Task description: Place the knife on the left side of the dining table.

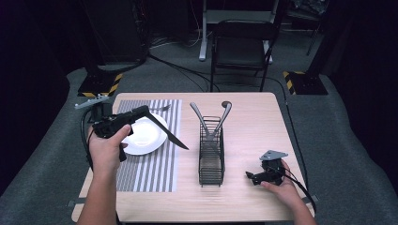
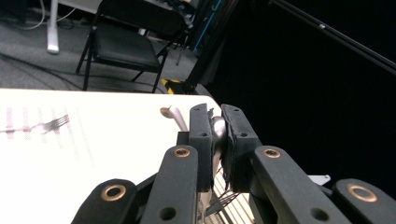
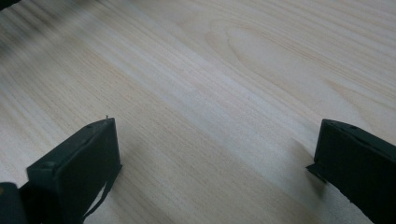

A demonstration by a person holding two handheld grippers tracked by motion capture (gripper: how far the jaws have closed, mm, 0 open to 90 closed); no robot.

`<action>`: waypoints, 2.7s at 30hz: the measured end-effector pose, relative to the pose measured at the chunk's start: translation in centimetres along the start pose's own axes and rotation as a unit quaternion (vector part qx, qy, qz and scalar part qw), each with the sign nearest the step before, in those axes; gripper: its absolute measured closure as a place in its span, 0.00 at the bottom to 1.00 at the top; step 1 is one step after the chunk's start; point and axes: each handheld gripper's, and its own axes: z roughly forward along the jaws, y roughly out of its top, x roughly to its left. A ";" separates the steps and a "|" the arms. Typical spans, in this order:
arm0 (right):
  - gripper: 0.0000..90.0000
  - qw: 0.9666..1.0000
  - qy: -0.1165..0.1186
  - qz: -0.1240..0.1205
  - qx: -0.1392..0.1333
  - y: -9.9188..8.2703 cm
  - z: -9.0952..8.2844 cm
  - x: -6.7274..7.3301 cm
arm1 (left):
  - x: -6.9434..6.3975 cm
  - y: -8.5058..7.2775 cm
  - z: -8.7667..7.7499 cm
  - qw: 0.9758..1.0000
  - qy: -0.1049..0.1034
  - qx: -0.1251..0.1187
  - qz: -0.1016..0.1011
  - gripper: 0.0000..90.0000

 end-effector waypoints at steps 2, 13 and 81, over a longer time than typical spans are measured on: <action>0.00 1.000 0.000 0.000 0.000 0.0 0.0 0.0 | 0.6 -0.4 0.0 1.000 0.004 0.004 -0.011 0.93; 0.00 1.000 0.000 0.000 0.000 0.0 0.0 0.0 | 4.1 -2.8 0.3 0.998 0.036 0.012 -0.052 0.93; 0.00 1.000 -0.001 0.000 0.000 0.0 0.0 0.0 | 12.1 -10.1 -3.3 0.983 0.124 0.016 -0.134 0.88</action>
